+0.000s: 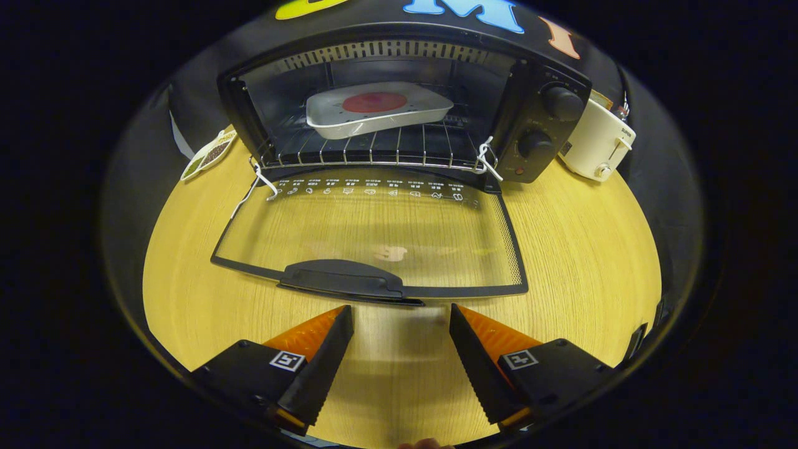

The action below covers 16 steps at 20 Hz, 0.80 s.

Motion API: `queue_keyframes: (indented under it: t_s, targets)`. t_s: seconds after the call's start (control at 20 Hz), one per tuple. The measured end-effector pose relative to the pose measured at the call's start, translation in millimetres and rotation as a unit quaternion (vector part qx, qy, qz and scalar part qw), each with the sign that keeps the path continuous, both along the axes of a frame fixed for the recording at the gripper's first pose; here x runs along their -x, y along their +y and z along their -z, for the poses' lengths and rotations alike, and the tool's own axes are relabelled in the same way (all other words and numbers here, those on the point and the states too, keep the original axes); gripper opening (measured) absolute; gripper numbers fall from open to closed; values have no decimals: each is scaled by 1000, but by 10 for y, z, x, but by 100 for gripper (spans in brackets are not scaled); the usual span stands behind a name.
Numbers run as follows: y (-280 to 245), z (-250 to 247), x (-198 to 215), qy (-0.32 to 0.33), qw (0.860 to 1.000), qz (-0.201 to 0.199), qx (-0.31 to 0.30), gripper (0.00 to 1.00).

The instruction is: Open the toaster oven, put the food inside, and close the toaster oven door.

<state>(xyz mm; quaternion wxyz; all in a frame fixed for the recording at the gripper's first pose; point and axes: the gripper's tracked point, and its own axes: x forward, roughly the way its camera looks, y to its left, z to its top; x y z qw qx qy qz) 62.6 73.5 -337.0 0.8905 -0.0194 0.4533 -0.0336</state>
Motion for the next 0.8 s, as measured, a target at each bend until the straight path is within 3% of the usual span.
queue_keyframes:
  t_s: [0.4, 0.8]
  targets:
    - [68, -2, -9, 6, 1000, -1, 10, 98]
    - [134, -380, 59, -40, 999, -16, -17, 98]
